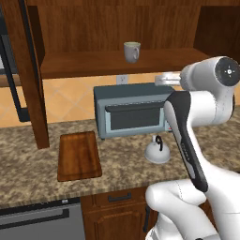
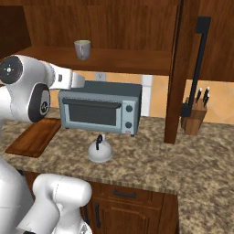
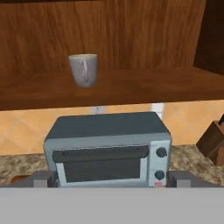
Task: Pick the kettle from the counter and place it on the tray. Then pick the mug from the cabinet and place it on the tray. Then close the cabinet doors.
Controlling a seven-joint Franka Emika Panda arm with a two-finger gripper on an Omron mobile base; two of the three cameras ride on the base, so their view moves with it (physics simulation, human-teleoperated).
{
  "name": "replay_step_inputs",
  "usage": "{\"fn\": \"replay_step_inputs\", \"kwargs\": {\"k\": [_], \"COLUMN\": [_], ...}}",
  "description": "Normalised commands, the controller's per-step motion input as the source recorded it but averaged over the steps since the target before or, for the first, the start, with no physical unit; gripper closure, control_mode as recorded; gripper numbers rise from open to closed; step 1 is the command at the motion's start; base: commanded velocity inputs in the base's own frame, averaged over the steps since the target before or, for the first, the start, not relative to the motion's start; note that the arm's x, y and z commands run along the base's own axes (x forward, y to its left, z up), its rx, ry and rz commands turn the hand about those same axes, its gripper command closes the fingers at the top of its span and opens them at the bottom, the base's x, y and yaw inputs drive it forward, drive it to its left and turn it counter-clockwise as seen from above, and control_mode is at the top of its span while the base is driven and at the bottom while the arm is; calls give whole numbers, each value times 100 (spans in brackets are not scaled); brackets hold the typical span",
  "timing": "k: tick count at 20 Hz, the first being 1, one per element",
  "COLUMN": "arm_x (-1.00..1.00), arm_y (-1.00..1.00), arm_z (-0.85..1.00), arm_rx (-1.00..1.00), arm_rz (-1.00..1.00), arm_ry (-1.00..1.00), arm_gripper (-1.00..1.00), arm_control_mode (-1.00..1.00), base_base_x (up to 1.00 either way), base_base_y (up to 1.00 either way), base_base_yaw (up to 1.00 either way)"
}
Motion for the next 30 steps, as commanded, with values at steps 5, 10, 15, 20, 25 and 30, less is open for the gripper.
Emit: {"fn": "replay_step_inputs", "kwargs": {"k": [5,10,15,20,25,30], "arm_x": [2,5,27,14,0,3], "arm_y": [4,0,19,21,6,-11], "arm_z": [13,0,6,11,2,1], "arm_rx": [0,1,0,0,0,12], "arm_rz": [1,0,-1,-1,0,0], "arm_ry": [-7,0,0,-1,0,-2], "arm_gripper": [-100,-100,-100,-100,-100,-100], "arm_control_mode": [-100,-100,-100,-100,-100,-100], "base_base_x": [0,0,0,0,0,0], "base_base_y": [0,0,0,0,0,0], "base_base_yaw": [0,0,0,0,0,0]}}
